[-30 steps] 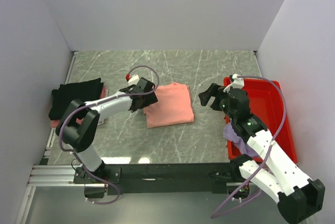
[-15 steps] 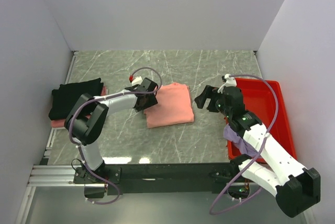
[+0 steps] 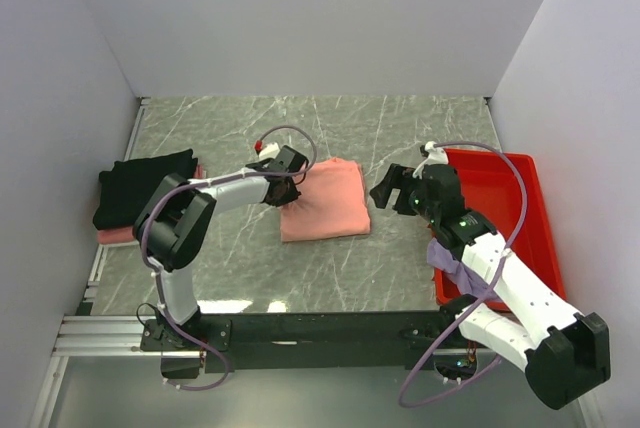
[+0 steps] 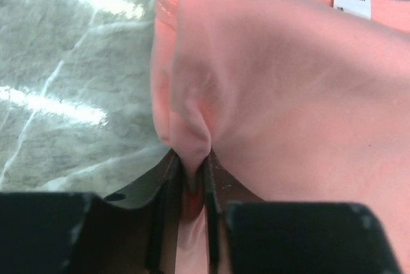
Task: Fold and stack the t-shirts
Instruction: Neatly place the folded tshirt to the corner
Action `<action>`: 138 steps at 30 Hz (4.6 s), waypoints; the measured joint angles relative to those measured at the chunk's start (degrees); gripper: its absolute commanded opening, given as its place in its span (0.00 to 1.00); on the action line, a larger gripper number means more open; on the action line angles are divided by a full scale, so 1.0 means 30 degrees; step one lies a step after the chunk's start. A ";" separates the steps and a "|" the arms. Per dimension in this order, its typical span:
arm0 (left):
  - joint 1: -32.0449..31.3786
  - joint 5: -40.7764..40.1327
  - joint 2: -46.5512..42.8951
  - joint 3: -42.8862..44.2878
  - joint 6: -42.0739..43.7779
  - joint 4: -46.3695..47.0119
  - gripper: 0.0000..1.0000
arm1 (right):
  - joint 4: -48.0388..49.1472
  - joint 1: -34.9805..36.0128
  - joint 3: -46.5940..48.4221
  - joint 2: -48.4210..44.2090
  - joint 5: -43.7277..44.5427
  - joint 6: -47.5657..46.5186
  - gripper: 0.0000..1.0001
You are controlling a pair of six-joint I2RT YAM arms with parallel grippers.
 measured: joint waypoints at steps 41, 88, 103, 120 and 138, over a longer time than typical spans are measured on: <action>0.3104 -0.7890 -0.2812 -0.0896 1.6633 -0.2098 0.01 | -0.0678 0.0000 0.0058 0.1443 0.1107 -0.0459 0.91; 0.5056 -1.1737 -0.7322 0.5180 2.1573 -0.7359 0.01 | -0.1042 -0.0182 0.0219 0.1734 0.1829 -0.0845 0.91; 0.6637 -1.2590 -0.7934 0.4707 2.3372 -0.5260 0.00 | -0.1049 -0.0291 0.0219 0.1778 0.1843 -0.0852 0.91; 1.3238 -1.0754 -0.7388 -0.0342 2.6112 0.2980 0.00 | -0.1166 -0.0612 0.0328 0.2659 0.1231 -0.0984 0.89; 1.4294 -1.0265 -0.5166 -0.0656 2.6935 0.6149 0.99 | -0.1566 -0.0896 0.0437 0.2863 0.0976 -0.1151 0.88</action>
